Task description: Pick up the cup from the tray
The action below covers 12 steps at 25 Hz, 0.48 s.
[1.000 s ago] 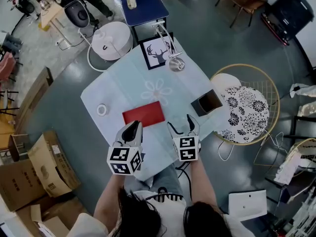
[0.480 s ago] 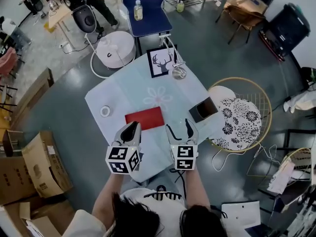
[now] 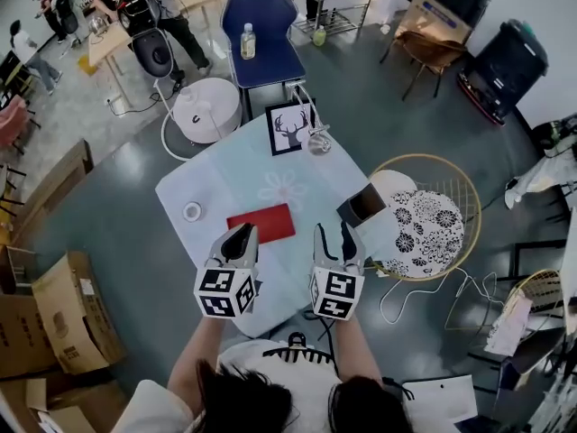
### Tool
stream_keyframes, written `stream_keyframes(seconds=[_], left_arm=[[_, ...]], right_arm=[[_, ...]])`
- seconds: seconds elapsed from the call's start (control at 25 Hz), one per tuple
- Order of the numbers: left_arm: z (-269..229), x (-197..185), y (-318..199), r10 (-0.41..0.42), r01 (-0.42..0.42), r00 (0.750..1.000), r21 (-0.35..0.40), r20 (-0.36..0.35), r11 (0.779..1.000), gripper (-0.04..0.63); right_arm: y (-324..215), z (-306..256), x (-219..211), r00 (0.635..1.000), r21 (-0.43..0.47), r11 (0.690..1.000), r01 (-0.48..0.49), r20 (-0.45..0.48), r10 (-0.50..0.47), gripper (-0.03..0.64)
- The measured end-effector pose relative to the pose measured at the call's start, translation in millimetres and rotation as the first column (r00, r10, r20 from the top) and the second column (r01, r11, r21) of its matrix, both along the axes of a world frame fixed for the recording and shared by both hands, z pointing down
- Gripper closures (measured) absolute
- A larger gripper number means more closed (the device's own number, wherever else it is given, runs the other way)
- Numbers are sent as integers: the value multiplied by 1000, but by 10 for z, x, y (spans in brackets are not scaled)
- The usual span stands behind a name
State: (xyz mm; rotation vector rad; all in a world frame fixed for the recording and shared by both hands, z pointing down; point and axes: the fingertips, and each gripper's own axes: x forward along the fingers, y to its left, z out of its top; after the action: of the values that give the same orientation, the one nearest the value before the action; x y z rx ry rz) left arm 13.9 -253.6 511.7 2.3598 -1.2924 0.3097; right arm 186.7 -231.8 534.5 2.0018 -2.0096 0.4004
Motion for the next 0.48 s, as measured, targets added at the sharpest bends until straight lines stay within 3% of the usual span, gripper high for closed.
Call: stream_keyframes(seconds=[0.12, 0.24, 0.48], left_arm=[[-71, -20, 69, 8, -8, 1000, 15, -7, 1000, 569], [-124, -37, 123, 13, -13, 1000, 25, -17, 1000, 569], [-166, -17, 242, 34, -33, 999, 37, -27, 999, 569]], right_arm=[[66, -98, 5, 999, 21, 999, -33, -16, 33, 459], [113, -180, -20, 998, 42, 997, -59, -35, 61, 592], [201, -226, -193, 1000, 41, 999, -7, -1, 7, 591]])
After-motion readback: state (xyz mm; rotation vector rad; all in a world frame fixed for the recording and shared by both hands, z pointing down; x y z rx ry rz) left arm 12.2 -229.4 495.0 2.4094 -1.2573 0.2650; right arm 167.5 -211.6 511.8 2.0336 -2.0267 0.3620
